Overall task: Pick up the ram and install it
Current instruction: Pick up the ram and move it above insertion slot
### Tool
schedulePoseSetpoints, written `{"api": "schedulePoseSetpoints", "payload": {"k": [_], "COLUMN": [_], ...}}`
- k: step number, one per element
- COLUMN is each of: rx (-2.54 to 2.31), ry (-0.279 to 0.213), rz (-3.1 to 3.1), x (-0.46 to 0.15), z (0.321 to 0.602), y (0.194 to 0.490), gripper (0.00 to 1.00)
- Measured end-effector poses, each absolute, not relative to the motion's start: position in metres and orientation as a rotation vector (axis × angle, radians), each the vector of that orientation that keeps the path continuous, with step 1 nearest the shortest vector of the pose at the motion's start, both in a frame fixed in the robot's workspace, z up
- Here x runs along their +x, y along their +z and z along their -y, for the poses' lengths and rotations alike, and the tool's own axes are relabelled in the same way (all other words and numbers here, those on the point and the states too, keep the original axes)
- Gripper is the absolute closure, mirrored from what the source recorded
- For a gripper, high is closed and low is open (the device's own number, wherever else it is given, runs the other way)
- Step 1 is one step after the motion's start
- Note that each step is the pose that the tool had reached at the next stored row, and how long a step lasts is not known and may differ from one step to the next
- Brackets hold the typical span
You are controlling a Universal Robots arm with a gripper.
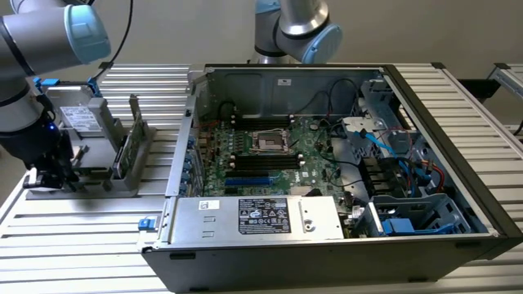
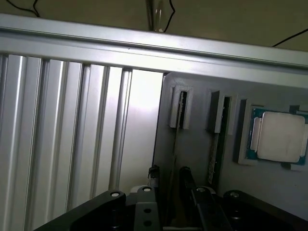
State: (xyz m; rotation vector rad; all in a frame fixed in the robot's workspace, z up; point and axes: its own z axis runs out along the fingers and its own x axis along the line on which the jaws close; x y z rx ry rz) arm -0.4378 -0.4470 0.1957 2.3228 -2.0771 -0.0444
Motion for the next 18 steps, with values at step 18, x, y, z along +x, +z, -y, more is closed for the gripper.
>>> {"api": "schedulePoseSetpoints", "payload": {"k": [18], "rx": [2.268], "ry": [-0.047], "rz": [2.139], "x": [-0.4371], "z": [0.4468], "y": [0.193], "gripper": [0.69]}}
